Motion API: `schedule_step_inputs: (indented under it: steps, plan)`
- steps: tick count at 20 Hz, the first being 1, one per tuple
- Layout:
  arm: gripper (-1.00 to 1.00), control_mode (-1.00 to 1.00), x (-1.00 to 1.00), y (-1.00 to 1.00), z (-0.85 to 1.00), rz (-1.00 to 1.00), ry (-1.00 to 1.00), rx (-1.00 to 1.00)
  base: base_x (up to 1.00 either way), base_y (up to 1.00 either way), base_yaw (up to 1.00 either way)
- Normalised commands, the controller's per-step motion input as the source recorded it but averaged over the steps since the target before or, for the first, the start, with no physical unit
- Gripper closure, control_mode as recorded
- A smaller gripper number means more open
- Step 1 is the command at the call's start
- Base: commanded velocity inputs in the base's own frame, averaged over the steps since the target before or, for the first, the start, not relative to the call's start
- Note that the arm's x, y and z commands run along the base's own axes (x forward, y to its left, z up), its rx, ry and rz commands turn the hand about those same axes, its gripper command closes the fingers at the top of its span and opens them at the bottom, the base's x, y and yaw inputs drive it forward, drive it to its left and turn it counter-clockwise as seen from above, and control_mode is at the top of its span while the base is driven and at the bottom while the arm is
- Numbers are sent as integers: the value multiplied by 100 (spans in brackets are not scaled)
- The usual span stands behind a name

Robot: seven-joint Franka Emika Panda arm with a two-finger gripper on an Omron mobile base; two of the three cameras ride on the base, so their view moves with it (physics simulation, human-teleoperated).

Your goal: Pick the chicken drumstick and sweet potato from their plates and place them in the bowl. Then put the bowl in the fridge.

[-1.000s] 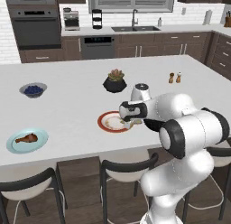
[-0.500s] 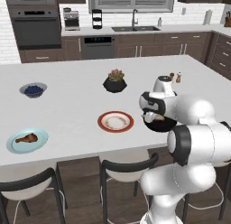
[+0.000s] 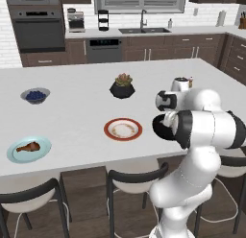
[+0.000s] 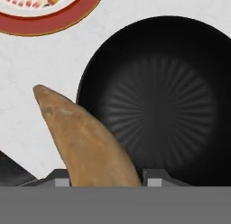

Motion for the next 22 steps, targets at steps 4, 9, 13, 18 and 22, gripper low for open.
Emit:
schedule_step_inputs:
  steps: [4, 9, 13, 18, 22]
  plan:
    - [100, -100, 12, -23, -40, 0, 1, 0, 0, 0, 0]
    - [100, -100, 1, -14, -49, 0, 3, 0, 0, 0, 0]
    - [-100, -100, 11, -4, -46, 0, 2, -3, 0, 0, 0]
    - [-100, -100, 6, 0, -2, 0, 0, 0, 0, 0, 0]
    - [-100, -100, 0, 0, 6, 0, 0, 0, 0, 0, 0]
